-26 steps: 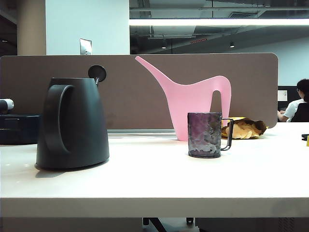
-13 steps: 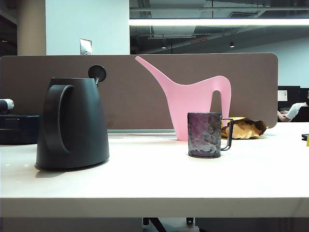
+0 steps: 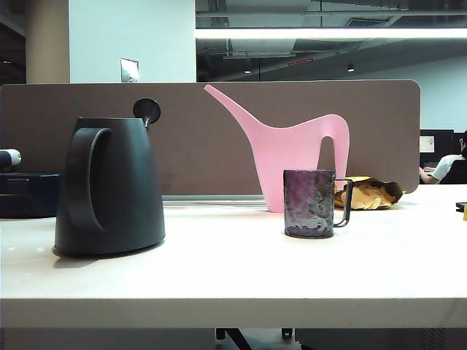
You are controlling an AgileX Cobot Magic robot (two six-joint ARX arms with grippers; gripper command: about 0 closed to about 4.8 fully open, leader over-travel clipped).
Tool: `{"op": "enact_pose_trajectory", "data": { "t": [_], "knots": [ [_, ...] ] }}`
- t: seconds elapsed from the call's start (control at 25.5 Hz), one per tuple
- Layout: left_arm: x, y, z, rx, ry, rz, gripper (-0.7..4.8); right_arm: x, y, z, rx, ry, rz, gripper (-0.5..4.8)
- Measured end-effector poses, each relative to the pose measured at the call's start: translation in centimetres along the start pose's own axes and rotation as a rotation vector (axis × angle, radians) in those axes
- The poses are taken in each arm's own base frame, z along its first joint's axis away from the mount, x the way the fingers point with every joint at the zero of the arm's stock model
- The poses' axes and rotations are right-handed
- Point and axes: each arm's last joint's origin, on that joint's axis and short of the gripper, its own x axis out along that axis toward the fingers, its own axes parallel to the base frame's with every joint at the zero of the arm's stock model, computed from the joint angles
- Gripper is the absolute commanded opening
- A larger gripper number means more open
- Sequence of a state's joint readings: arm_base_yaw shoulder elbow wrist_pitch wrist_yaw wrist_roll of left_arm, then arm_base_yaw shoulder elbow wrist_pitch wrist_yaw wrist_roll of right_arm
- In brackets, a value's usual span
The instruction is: Pour the water from the cup into the kettle.
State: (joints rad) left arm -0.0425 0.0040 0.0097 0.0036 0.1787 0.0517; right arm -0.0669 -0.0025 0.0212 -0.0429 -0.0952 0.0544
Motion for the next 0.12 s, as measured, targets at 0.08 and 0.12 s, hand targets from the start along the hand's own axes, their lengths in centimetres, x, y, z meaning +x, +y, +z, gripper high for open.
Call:
{"op": "enact_pose_trajectory", "data": {
  "t": [0.08, 0.12],
  "knots": [
    [0.0, 0.0, 0.0, 0.0, 0.0, 0.0, -0.05, 0.0, 0.0, 0.0, 0.0, 0.0, 0.0, -0.06],
    [0.0, 0.0, 0.0, 0.0, 0.0, 0.0, -0.05, 0.0, 0.0, 0.0, 0.0, 0.0, 0.0, -0.06]
  ]
}}
